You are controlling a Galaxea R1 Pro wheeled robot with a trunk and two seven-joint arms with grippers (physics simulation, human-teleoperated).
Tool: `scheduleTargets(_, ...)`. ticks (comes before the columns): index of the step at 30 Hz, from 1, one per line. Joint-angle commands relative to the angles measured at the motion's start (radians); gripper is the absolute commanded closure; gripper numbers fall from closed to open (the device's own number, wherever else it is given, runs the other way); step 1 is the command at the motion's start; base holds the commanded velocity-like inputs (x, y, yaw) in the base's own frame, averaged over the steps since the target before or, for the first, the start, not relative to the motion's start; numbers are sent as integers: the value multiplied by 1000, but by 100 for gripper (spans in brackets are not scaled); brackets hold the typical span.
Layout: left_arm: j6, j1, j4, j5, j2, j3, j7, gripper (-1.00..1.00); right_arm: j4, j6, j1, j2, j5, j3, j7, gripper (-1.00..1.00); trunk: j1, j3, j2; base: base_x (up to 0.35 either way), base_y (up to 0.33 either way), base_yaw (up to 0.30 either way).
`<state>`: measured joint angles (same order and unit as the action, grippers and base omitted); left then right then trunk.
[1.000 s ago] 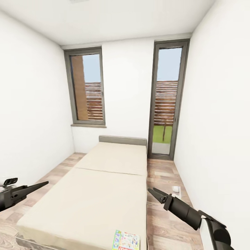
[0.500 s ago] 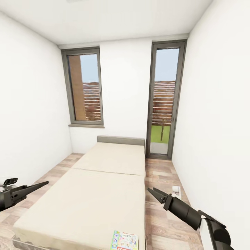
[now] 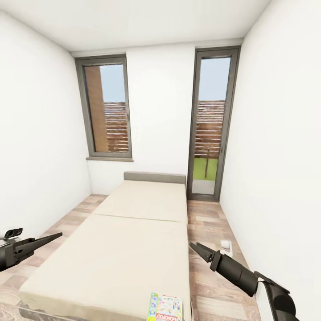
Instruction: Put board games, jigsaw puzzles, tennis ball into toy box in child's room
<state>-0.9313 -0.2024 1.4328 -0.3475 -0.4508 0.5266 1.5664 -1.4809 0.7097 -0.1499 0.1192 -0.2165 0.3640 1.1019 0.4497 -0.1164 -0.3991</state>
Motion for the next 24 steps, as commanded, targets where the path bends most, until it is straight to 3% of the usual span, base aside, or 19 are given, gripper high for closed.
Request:
scheduleTargets(1, -11, 0, 0, 1, 0, 0, 4, -100, 3, 7, -1, 1, -2, 2, 3, -100, 0, 2, -1, 0, 58, -113)
scheduleTargets(14, -11, 0, 0, 1, 0, 1, 4, -100, 18, 7, -1, 1, -2, 3, 3, -100, 0, 20, -1, 0, 13, -139)
scheduleTargets(24, -10, 0, 0, 1, 0, 1, 4, -100, 24, 7, -2, 1, -1, 3, 3, -100, 0, 25, -1, 0, 0, -245)
